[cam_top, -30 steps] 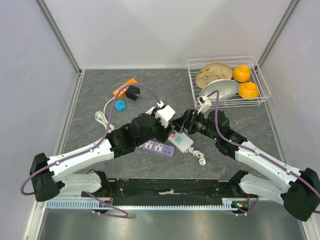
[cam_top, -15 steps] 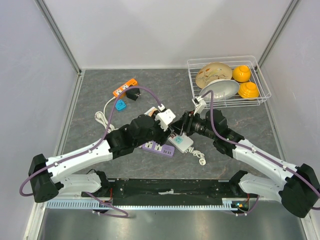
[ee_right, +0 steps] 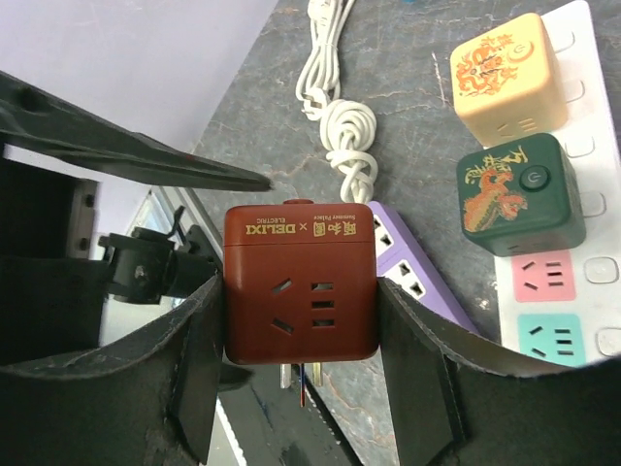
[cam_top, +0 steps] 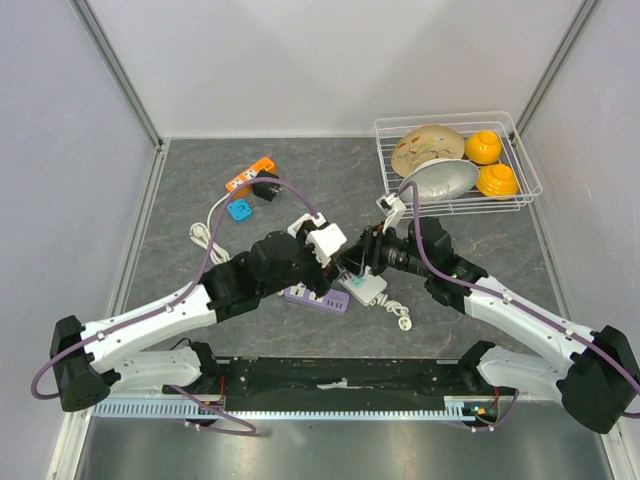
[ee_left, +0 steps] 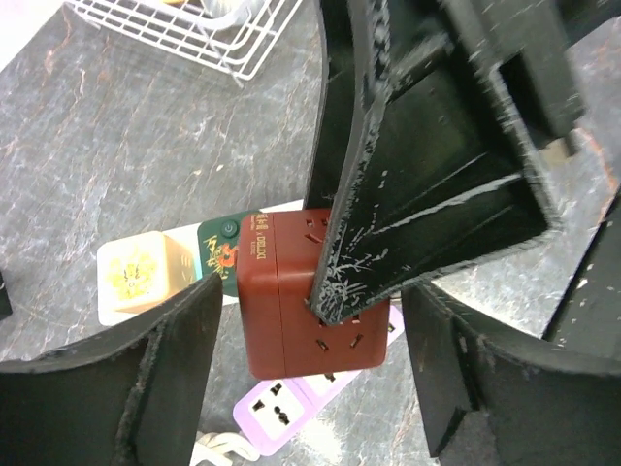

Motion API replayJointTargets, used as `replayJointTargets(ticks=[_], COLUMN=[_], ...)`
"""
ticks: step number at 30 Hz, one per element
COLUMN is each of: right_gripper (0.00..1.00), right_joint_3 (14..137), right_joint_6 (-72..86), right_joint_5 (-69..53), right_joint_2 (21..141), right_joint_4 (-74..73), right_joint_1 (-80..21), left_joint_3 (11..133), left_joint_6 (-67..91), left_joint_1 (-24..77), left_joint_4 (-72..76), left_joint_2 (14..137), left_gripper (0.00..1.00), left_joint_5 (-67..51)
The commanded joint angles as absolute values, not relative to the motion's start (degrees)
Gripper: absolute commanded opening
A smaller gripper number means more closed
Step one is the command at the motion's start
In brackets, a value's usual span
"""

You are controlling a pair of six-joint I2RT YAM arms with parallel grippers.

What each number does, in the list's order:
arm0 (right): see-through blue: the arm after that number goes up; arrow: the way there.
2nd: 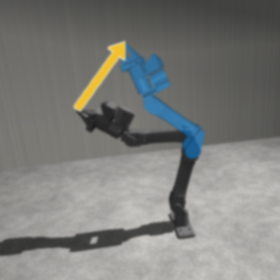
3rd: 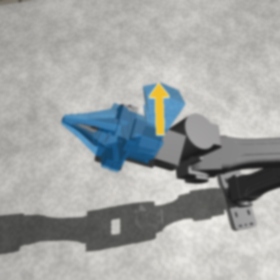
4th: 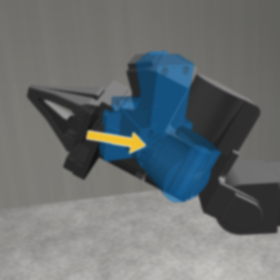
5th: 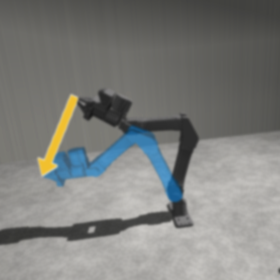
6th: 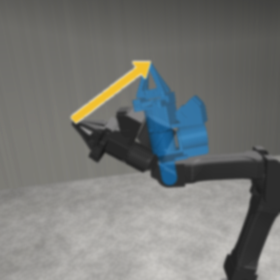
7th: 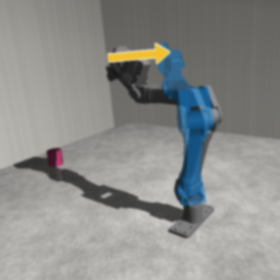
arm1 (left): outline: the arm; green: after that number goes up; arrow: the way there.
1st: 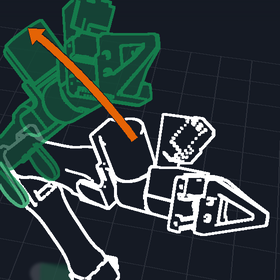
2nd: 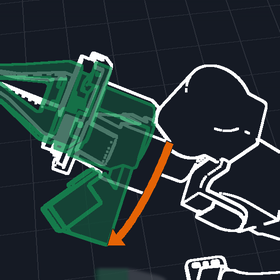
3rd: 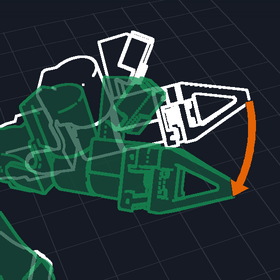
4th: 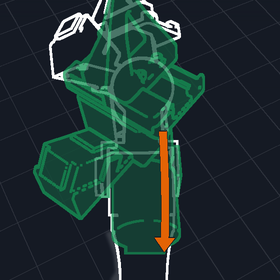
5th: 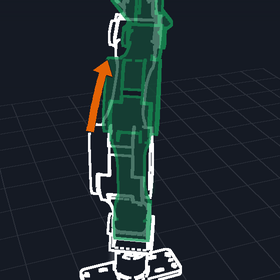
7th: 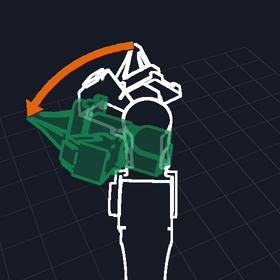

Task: Insert the plug

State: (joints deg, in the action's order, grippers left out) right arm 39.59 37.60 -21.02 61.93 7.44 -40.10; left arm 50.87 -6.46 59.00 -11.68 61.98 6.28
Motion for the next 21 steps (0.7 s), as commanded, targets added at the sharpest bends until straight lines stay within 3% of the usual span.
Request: replayJointTargets(ticks=[1,9,13,21], right_gripper=[0.0,0.0,0.0,0.0], right_joint_3=[40.43,39.03,35.34,34.54], right_joint_6=[32.87,31.9,31.82,29.18], right_joint_5=[-22.59,-27.15,-34.26,-45.69], right_joint_2=[60.74,58.72,56.43,55.11], right_joint_4=[6.15,7.99,14.93,22.23], right_joint_1=[-38.94,-33.41,-28.49,-27.51], left_joint_3=[51.5,52.21,51.42,50.27], left_joint_6=[-6.33,-3.52,2.52,5.36], left_joint_1=[59.41,57.49,48.62,37.11], left_joint_4=[-5.89,-8.87,-8.97,-6.5], left_joint_2=[57.92,55.46,53.62,52.99], left_gripper=[0.83,0.89,0.9,1.0], left_joint_5=[3.6,-1.04,-18.22,-35.13])
